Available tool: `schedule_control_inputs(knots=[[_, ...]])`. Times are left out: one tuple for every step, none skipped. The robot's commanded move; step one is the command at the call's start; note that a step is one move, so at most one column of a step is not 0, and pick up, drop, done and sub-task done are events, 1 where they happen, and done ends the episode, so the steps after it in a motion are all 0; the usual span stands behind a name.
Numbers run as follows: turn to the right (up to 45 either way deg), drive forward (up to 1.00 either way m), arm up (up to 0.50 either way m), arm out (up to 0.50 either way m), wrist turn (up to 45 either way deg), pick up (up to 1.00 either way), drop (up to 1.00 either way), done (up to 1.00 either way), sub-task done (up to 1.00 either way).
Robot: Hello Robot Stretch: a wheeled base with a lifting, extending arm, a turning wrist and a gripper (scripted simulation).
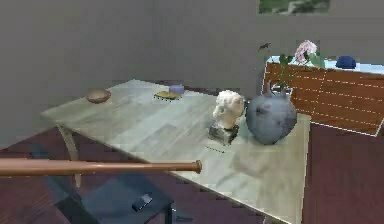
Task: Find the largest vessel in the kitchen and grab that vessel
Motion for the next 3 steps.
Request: schedule_control_inputs(knots=[[-45.0, 0.0, 0.0, 0.0, 0.0, 0.0, 0.0, 0.0, 0.0], [-45.0, 0.0, 0.0, 0.0, 0.0, 0.0, 0.0, 0.0, 0.0], [-45.0, 0.0, 0.0, 0.0, 0.0, 0.0, 0.0, 0.0, 0.0]])
